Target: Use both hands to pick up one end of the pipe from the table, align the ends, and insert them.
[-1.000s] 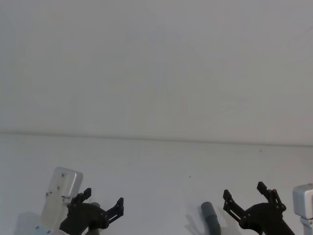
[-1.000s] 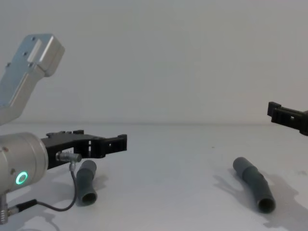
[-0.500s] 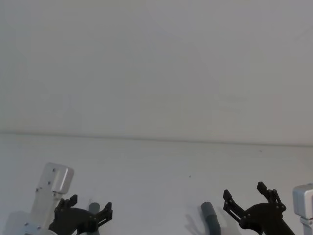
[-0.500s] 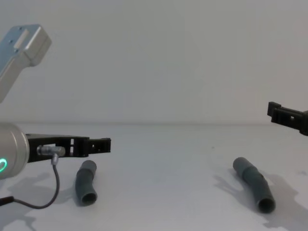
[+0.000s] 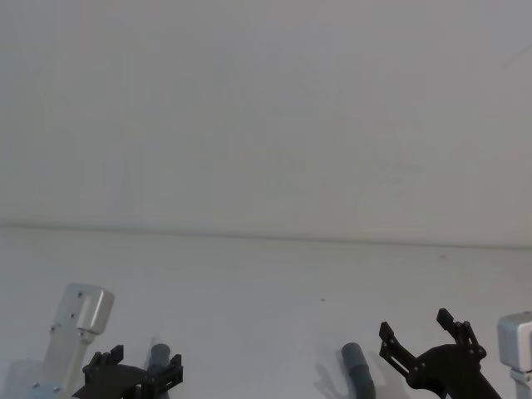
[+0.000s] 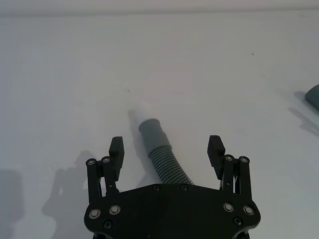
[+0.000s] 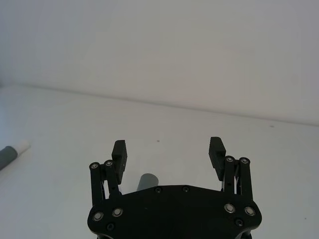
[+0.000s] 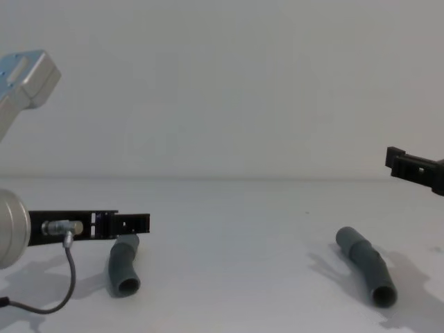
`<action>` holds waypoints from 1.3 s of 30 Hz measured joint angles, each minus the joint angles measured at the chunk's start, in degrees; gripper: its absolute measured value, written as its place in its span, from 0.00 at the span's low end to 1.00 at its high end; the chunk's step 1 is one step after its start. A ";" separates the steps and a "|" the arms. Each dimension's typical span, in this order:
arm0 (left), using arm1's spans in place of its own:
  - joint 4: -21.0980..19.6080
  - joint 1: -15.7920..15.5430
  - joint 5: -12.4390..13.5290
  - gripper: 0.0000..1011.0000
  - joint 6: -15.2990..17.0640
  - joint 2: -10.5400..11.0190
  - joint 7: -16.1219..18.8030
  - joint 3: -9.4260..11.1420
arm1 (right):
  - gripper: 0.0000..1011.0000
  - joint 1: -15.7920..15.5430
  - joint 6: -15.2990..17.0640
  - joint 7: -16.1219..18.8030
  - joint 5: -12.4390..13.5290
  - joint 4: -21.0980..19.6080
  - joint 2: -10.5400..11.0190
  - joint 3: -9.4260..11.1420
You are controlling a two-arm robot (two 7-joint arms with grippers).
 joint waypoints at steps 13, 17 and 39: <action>1.35 -0.15 -0.45 0.99 1.82 -0.91 -0.23 -0.66 | 0.99 0.00 0.00 0.00 0.00 0.00 0.00 0.00; 1.42 -0.67 -0.32 0.99 3.02 -0.76 -0.41 -0.58 | 0.99 0.00 0.00 0.00 0.00 0.00 0.00 0.00; 3.34 -8.90 2.88 0.99 12.55 2.08 -3.25 3.24 | 0.99 0.00 0.00 0.00 0.00 0.00 0.00 0.00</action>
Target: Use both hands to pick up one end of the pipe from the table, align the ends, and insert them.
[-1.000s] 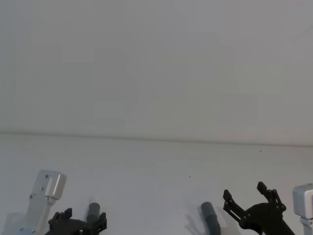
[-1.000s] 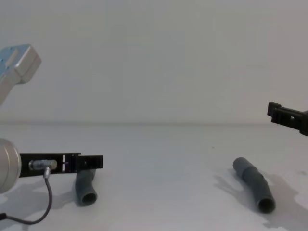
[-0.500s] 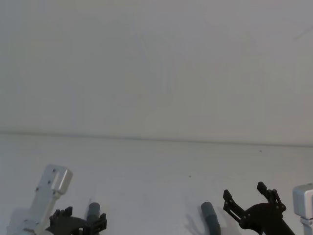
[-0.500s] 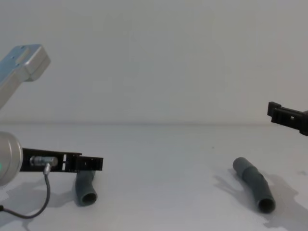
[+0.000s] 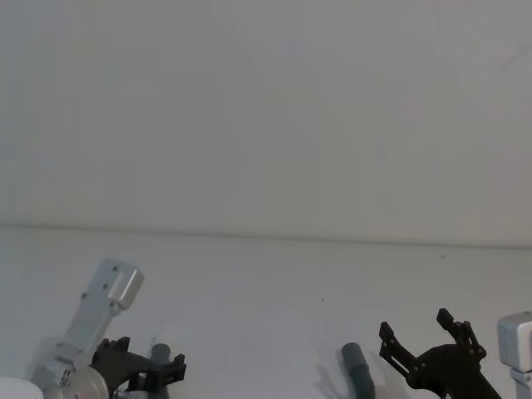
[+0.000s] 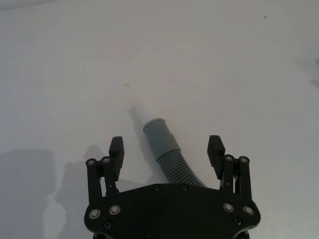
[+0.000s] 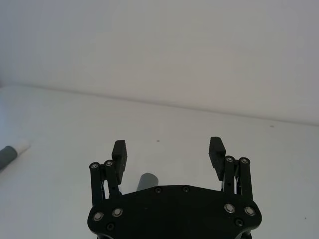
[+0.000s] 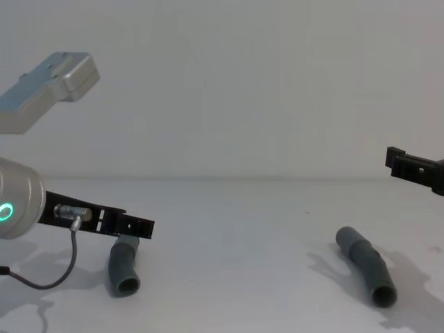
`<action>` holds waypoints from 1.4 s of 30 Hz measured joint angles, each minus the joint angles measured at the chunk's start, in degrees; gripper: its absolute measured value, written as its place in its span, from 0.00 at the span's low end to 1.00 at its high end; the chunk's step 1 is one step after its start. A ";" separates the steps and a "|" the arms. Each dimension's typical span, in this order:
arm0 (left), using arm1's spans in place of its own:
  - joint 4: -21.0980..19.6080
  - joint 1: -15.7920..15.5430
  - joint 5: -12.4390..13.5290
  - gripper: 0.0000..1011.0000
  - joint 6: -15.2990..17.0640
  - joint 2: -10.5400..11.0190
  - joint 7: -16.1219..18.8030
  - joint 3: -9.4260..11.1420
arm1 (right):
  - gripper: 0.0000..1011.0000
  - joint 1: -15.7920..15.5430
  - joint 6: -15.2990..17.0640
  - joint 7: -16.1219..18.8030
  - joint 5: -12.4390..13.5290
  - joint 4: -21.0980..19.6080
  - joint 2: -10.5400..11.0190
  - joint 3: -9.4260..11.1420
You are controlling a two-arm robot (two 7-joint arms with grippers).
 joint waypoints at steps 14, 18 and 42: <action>2.40 -1.72 0.13 0.99 1.54 -1.69 -0.88 0.54 | 0.99 0.00 0.00 0.00 0.00 0.00 0.00 0.00; 2.79 -2.03 0.20 0.99 2.24 -2.13 -0.88 0.74 | 0.99 0.00 0.00 0.00 0.00 0.00 0.00 0.00; 3.97 -4.82 2.19 0.99 8.03 -4.20 0.56 2.01 | 0.99 0.00 0.00 0.00 0.00 0.00 0.00 0.00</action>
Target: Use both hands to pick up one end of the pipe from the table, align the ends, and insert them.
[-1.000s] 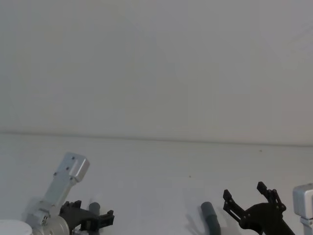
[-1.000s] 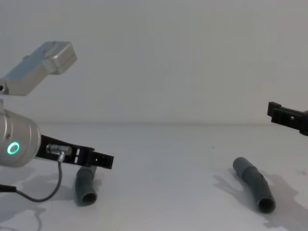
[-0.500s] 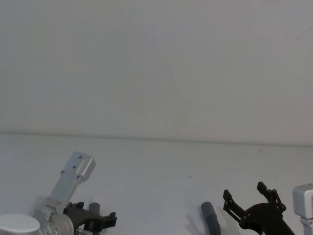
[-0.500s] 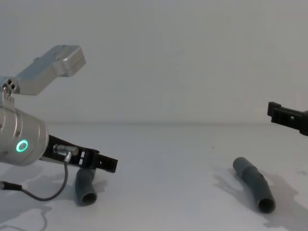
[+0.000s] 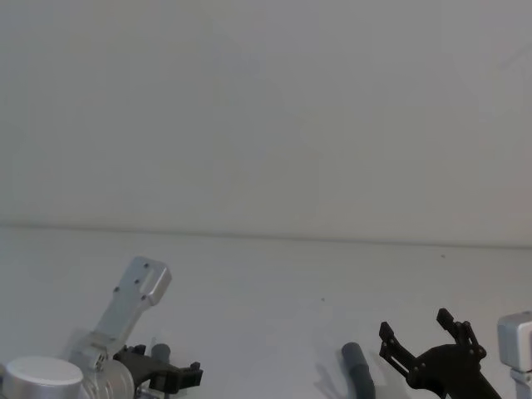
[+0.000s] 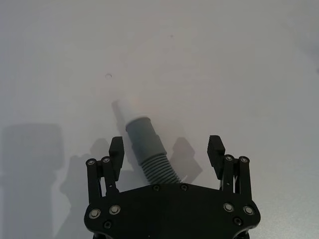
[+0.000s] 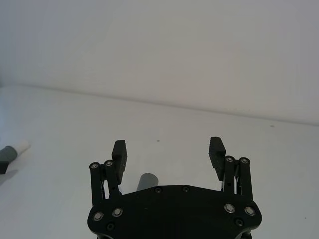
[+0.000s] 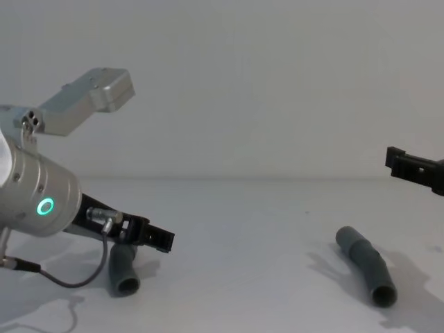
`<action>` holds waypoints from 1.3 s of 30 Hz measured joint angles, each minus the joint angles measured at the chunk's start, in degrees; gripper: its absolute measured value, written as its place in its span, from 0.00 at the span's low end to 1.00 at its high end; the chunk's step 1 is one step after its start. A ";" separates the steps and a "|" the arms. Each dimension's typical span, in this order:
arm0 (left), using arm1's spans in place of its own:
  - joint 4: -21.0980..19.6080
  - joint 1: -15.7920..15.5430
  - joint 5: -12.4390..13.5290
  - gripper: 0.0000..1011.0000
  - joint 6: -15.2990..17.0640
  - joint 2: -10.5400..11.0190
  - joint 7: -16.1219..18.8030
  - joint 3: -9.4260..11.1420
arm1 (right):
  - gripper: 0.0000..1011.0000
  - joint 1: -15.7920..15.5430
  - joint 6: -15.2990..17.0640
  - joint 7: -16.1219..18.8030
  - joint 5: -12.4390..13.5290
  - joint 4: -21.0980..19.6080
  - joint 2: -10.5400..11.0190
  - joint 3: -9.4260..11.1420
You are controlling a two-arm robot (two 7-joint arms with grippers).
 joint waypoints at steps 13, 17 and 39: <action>-0.34 1.52 0.98 0.99 0.34 -2.12 2.20 -0.66 | 0.99 0.00 0.00 0.00 0.00 0.00 0.00 0.00; -0.60 1.98 1.34 0.99 0.34 -2.40 2.75 -0.93 | 0.99 0.00 0.00 0.00 0.00 0.00 0.00 0.00; -0.12 3.09 2.84 0.99 -1.91 -3.53 3.65 -1.90 | 0.99 0.00 0.00 0.00 0.00 0.00 0.00 0.00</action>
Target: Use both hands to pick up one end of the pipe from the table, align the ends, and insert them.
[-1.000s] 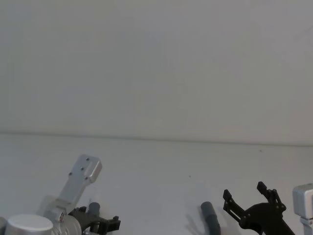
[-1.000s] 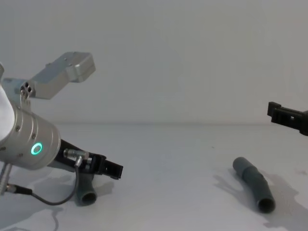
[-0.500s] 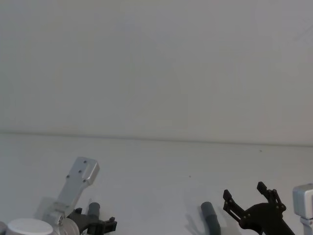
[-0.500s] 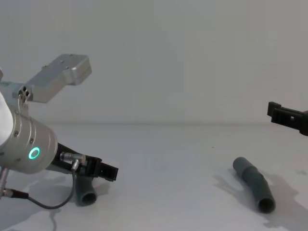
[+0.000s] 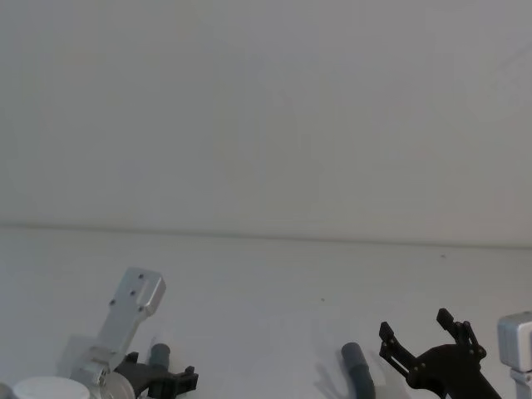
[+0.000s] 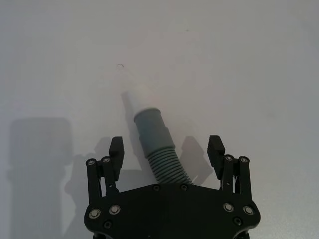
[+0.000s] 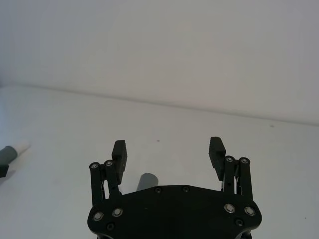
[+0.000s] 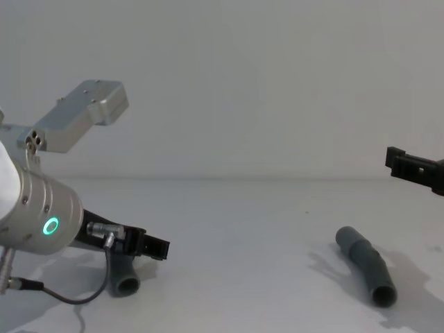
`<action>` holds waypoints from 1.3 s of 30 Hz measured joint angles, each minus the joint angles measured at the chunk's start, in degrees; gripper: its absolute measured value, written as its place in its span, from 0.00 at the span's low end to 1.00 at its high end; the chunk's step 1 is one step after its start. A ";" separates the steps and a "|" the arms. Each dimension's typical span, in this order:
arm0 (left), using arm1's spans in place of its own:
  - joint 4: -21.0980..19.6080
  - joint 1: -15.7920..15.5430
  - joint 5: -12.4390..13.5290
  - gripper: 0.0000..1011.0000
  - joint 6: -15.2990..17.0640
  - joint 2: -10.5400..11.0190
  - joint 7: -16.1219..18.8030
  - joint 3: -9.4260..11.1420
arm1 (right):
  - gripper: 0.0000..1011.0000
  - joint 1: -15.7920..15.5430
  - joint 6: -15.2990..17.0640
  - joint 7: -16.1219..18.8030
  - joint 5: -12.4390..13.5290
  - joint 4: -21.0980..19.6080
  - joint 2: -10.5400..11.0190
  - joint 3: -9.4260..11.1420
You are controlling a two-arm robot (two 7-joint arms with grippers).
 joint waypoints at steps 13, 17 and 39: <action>0.97 0.92 -0.12 0.99 -1.77 -1.49 0.08 -1.21 | 0.99 0.00 0.00 0.00 0.00 0.00 0.00 0.00; 1.16 1.00 -0.13 0.99 -1.87 -1.76 0.06 -1.43 | 0.99 0.00 0.00 0.00 0.00 0.00 0.00 0.00; 1.56 1.19 -0.07 0.48 -2.12 -2.34 -0.10 -1.88 | 0.99 0.00 0.00 0.00 0.00 0.00 0.00 0.00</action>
